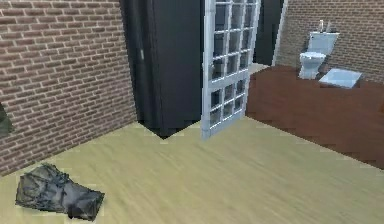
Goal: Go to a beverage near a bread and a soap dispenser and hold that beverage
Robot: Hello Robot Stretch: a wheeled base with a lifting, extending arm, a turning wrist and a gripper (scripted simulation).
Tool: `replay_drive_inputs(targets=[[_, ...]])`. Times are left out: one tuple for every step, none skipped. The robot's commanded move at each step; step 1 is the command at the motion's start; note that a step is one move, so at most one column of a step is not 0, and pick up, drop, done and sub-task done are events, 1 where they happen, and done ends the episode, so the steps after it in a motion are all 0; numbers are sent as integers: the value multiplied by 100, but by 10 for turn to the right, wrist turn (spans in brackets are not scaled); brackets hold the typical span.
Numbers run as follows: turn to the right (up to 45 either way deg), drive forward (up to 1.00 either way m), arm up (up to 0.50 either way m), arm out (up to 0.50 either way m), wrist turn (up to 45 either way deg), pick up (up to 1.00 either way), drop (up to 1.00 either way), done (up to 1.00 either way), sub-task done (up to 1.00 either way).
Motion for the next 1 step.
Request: replay_drive_inputs(targets=[[360,0,0,0,0,0,0,0,0]])
